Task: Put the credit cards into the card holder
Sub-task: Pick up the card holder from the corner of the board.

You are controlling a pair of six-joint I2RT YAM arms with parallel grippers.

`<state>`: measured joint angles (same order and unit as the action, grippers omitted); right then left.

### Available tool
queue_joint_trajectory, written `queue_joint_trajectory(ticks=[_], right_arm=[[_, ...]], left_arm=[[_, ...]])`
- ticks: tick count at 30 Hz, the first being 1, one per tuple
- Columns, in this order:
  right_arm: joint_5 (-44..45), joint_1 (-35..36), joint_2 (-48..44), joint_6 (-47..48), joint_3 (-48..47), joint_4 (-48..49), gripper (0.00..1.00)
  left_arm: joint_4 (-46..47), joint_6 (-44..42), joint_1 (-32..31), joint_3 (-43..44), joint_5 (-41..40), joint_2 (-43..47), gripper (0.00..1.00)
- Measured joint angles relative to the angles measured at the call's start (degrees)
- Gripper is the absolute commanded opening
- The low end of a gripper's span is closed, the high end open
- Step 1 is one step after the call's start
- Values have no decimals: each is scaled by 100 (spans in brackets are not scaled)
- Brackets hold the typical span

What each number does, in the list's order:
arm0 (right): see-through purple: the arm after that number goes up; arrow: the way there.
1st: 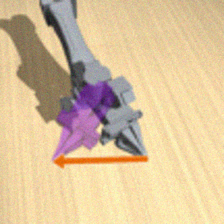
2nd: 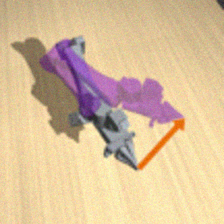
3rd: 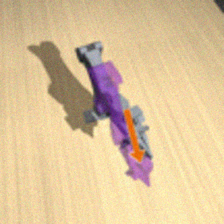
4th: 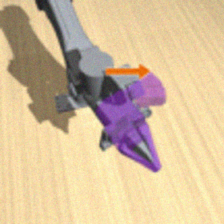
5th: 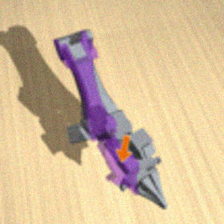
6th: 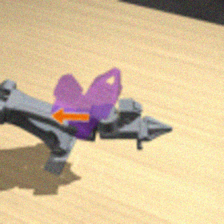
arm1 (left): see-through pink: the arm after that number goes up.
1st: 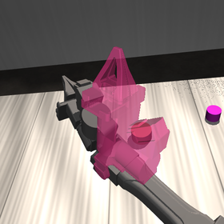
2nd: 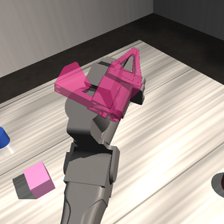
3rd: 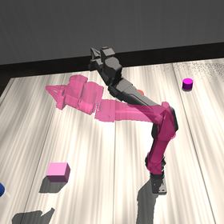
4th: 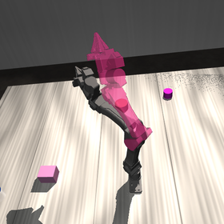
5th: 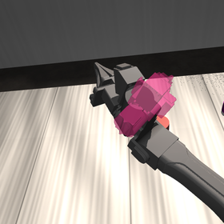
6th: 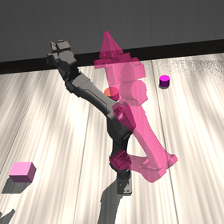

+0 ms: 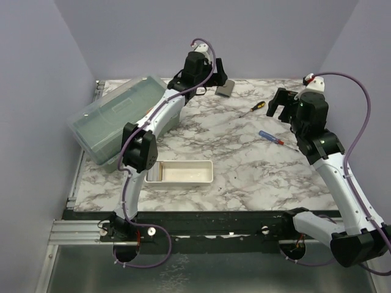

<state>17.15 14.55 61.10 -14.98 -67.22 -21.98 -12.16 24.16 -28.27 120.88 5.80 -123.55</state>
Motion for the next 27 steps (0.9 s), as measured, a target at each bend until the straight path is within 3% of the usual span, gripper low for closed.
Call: queue_joint_trajectory(ticks=[6, 10, 18, 27], right_arm=[[105, 0, -96, -72, 170, -7, 100], [162, 0, -203, -151, 251, 2, 100], [170, 0, -160, -251, 343, 4, 100], [181, 0, -101, -299, 343, 4, 100]], left_arm=[[-479, 413, 15, 1777, -203, -1884, 86], [-492, 761, 39, 2354, -234, -2651, 85], [308, 1639, -72, 2026, -1163, -3062, 78], [1482, 3980, -140, 1528, -1810, -3270, 67]])
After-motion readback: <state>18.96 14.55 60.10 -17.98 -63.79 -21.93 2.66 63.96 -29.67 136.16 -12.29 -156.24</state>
